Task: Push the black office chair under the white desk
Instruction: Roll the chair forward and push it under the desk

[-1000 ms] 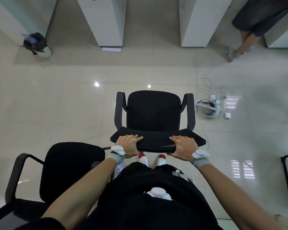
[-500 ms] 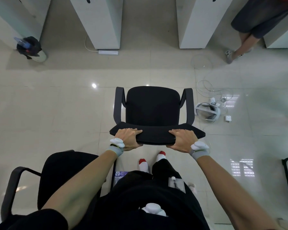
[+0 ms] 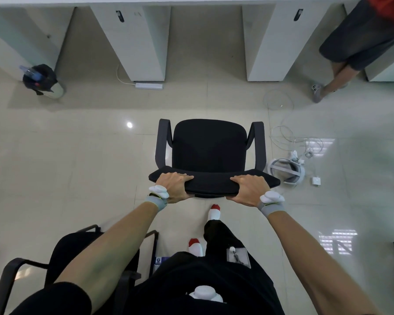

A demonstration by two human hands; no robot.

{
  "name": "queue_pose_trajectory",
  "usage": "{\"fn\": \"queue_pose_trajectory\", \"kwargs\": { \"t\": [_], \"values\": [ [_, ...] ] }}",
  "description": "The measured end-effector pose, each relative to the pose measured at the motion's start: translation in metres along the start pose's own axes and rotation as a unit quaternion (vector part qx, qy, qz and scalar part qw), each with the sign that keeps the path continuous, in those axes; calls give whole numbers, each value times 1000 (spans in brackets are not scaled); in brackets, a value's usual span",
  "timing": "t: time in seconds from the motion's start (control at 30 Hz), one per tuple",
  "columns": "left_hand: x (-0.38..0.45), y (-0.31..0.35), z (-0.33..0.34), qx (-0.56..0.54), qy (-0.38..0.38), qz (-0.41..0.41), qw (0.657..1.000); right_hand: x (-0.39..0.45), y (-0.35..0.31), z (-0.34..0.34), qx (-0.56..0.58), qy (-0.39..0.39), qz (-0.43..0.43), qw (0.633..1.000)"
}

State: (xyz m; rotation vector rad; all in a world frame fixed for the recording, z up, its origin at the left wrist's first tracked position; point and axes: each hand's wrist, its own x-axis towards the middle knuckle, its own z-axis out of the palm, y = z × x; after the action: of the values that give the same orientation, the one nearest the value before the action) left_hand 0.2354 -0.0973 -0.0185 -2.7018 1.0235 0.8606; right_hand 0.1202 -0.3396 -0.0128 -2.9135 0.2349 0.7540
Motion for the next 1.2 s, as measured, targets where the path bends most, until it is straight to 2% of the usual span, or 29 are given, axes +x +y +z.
{"fn": "queue_pose_trajectory", "kwargs": {
  "t": [0.27,1.2],
  "values": [
    [76,-18,-53,-18,10,-14,1000,82,33,-46,7,4,-2,1000],
    [278,-100,-197,-17,-6,-41,999,300,80,-167,7,18,3,1000]
  ]
}}
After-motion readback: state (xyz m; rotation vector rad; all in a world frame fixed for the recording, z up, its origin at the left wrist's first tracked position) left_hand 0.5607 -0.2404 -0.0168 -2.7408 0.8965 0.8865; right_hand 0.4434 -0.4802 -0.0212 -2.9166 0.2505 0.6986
